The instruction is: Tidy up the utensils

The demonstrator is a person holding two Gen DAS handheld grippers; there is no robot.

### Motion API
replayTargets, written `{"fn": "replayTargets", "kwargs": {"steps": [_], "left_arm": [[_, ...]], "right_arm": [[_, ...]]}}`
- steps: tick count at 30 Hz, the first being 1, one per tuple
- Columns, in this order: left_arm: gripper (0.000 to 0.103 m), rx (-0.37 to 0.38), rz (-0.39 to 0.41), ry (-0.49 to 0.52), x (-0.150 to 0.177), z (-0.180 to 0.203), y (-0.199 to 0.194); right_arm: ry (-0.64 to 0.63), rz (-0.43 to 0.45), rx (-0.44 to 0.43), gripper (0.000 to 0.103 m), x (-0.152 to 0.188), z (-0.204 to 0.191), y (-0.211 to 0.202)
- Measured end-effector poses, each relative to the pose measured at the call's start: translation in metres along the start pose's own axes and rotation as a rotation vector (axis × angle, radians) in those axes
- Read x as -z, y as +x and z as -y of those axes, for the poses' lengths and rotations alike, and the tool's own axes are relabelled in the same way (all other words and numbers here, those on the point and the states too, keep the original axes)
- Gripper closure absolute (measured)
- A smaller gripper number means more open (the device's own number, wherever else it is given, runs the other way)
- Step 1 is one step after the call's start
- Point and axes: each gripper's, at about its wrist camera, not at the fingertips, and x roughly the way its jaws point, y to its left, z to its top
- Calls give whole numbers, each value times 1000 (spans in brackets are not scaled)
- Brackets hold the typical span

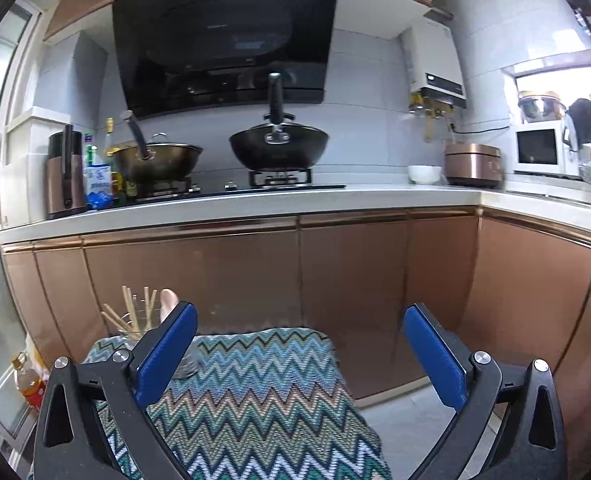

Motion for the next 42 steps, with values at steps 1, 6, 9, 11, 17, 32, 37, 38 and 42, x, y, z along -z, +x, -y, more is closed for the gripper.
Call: {"fn": "replayTargets", "kwargs": {"steps": [1,6,9,11,17,32,37,38,42], "left_arm": [[27,-7,-2,1,0,0,0],[26,-32,5,-14,1,-7,-1],[26,-48,17,-18,0,-12,-2],[26,-61,29,-20,-1,-15,-4],[26,-65,51,-19,-1,-18,-8],[26,-42,60,0,-2,-13,-7],[26,-43,67,3,-2,-13,-8],[26,-42,67,4,-1,-13,-8],[26,-36,65,4,-1,-12,-8]], "right_arm": [[5,2,6,0,0,2,0],[-4,8,57,0,-1,6,-4],[-23,18,67,0,-2,3,-8],[-34,23,66,0,-4,0,-9],[-82,48,61,0,-6,-15,-18],[-112,75,95,0,-8,-18,-26],[-121,70,86,0,-7,-21,-23],[-121,69,86,0,-6,-22,-23],[-120,73,84,0,-5,-22,-24]]}}
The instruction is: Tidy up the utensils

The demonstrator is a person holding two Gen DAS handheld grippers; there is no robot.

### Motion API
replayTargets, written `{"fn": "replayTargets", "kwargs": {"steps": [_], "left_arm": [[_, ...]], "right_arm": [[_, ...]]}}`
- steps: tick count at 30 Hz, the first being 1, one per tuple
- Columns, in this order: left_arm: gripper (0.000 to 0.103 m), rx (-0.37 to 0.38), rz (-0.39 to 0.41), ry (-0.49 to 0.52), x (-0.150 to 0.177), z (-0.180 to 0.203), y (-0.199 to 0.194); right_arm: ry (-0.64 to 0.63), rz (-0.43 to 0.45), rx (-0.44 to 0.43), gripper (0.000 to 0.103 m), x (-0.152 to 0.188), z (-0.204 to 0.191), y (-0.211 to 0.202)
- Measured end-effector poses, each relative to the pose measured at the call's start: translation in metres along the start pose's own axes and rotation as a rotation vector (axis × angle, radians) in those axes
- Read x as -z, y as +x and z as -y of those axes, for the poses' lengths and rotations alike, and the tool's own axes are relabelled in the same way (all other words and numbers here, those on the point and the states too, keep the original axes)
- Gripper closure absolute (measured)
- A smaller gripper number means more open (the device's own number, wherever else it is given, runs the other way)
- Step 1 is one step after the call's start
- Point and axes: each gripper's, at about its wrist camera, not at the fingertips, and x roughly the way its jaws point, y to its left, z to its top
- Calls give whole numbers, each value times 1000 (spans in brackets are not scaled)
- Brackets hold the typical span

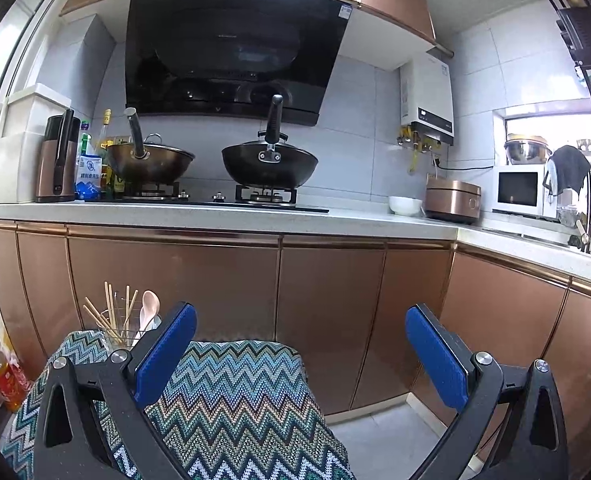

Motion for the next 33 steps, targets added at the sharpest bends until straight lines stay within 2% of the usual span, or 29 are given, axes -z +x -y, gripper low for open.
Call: {"fn": "replayTargets", "kwargs": {"steps": [33], "left_arm": [[26,6,10,11,-1,4,-6]], "right_arm": [[-30,9,-7,0,4,-7,-8]]}}
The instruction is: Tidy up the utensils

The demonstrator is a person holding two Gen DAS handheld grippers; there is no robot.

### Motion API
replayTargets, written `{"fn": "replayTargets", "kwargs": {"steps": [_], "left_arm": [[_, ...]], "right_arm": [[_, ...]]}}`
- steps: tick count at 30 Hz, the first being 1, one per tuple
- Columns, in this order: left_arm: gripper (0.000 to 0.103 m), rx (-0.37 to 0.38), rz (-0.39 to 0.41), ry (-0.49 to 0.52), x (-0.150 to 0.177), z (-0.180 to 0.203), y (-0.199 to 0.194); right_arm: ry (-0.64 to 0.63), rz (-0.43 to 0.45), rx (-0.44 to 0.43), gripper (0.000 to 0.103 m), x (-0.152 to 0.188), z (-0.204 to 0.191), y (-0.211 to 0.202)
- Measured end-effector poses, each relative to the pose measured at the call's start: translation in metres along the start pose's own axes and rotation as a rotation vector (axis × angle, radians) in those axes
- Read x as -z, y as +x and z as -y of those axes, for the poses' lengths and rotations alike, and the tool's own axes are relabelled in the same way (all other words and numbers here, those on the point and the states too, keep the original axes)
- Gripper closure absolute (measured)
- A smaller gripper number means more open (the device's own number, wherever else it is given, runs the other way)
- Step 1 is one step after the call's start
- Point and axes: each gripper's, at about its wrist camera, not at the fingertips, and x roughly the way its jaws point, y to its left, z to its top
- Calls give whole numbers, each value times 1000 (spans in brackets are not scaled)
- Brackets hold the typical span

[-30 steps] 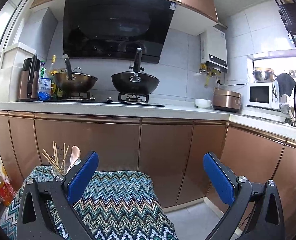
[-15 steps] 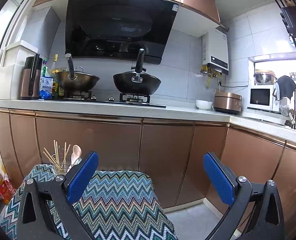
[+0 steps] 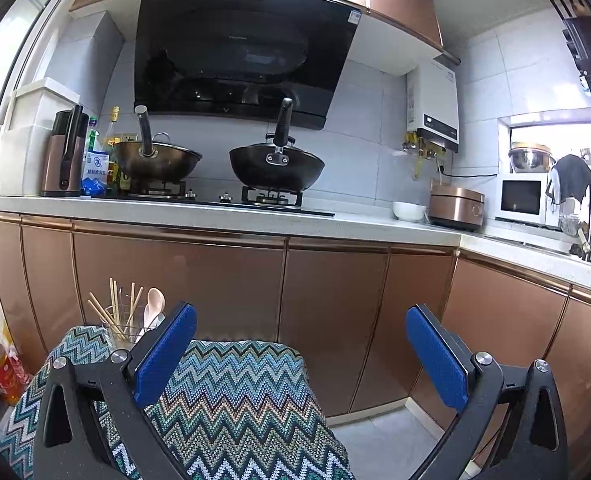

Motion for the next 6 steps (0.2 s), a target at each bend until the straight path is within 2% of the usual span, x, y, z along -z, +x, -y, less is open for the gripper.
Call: {"fn": "replayTargets", "kwargs": {"steps": [6], "left_arm": [[26,5,-3,3,0,1,-1]], "right_arm": [[-2,2,-2,0,-1,-1,-2]]}}
